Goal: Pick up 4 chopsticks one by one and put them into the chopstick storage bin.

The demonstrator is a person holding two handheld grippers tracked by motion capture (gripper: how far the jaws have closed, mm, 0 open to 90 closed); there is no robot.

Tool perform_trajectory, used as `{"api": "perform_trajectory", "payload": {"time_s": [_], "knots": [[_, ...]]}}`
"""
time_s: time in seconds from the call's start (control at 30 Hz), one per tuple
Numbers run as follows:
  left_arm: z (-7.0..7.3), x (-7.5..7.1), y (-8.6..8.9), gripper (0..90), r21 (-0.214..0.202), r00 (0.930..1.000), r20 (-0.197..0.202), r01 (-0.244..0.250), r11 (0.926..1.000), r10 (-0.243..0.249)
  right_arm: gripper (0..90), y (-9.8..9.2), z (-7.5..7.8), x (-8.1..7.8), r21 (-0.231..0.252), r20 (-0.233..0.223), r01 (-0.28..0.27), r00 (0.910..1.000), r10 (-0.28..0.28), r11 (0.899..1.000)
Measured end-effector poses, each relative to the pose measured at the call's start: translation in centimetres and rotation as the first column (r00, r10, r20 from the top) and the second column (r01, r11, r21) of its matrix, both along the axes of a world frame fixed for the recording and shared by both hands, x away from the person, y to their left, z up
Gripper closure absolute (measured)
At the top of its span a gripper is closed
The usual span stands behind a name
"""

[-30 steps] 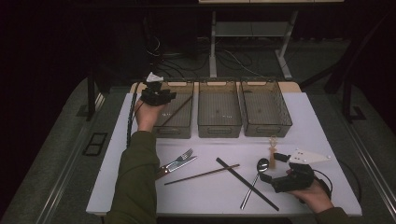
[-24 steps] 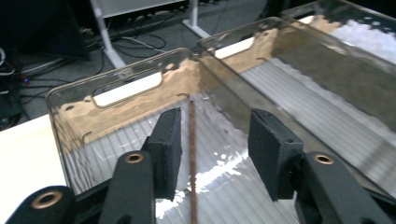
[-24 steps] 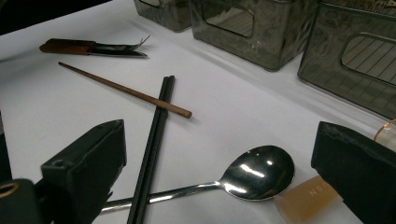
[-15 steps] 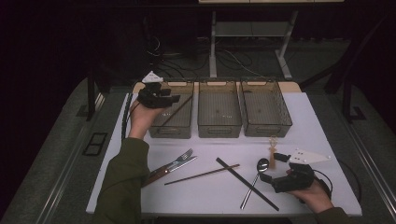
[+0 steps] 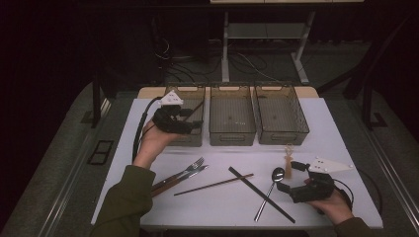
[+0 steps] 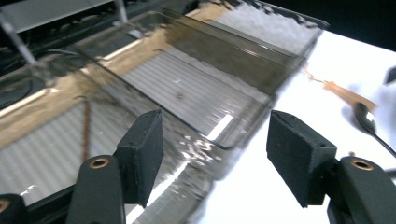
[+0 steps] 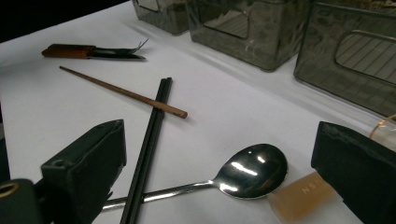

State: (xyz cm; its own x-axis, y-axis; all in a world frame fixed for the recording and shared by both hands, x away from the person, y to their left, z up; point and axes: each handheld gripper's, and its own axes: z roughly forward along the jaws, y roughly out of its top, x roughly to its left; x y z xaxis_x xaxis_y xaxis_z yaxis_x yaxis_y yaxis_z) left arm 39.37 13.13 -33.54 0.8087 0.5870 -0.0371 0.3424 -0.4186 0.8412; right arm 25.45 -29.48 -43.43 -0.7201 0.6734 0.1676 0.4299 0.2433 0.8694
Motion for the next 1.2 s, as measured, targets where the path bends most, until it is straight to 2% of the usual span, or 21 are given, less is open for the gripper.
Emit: {"api": "perform_trajectory", "payload": {"time_s": [0.13, 0.33, 0.4, 0.43, 0.6, 0.7, 1.13, 1.2], "knots": [[-0.7, -1.3, -0.7, 33.6, 0.002, 0.9992, -0.003, 0.039, 0.9992, -0.039, 3.4, 0.3, -0.2, 0.2, -0.022, -0.009, -0.015, 0.9999, 0.015, 1.0], [-1.6, -3.1, -1.3, 29.2, -0.004, 0.9964, 0.001, 0.084, 0.9964, -0.084, 3.5, 0.3, -0.2, 0.3, -0.023, -0.017, -0.013, 0.9998, 0.013, 1.0], [-2.0, -3.6, -1.4, 27.7, -0.013, 0.9956, 0.003, 0.093, 0.9955, -0.093, 3.4, 0.3, -0.2, 0.5, -0.031, 0.0, -0.015, 0.9999, 0.015, 0.999], [-2.2, -3.8, -1.5, 26.7, -0.017, 0.9953, 0.002, 0.097, 0.9952, -0.097, 3.4, 0.4, -0.2, 0.4, -0.028, -0.014, -0.013, 0.9998, 0.012, 1.0], [-3.4, -5.1, -1.6, 24.9, -0.046, 0.9926, 0.011, 0.121, 0.9916, -0.121, 3.5, 0.4, -0.1, 0.3, -0.029, -0.017, -0.01, 0.9998, 0.01, 1.0], [-4.1, -5.7, -1.7, 24.8, -0.028, 0.9901, 0.017, 0.139, 0.9898, -0.139, 3.5, 0.4, -0.1, 0.3, -0.032, -0.018, -0.007, 0.9998, 0.006, 0.999], [-6.7, -8.4, -1.7, 24.0, -0.056, 0.9875, 0.001, 0.157, 0.986, -0.157, 3.4, 0.4, 0.0, 0.1, -0.037, -0.016, 0.002, 0.9999, -0.003, 0.999], [-7.1, -8.7, -1.9, 23.9, -0.047, 0.986, -0.009, 0.166, 0.985, -0.166, 3.4, 0.4, 0.0, 0.1, -0.035, -0.017, 0.003, 0.9999, -0.004, 0.999]]}}
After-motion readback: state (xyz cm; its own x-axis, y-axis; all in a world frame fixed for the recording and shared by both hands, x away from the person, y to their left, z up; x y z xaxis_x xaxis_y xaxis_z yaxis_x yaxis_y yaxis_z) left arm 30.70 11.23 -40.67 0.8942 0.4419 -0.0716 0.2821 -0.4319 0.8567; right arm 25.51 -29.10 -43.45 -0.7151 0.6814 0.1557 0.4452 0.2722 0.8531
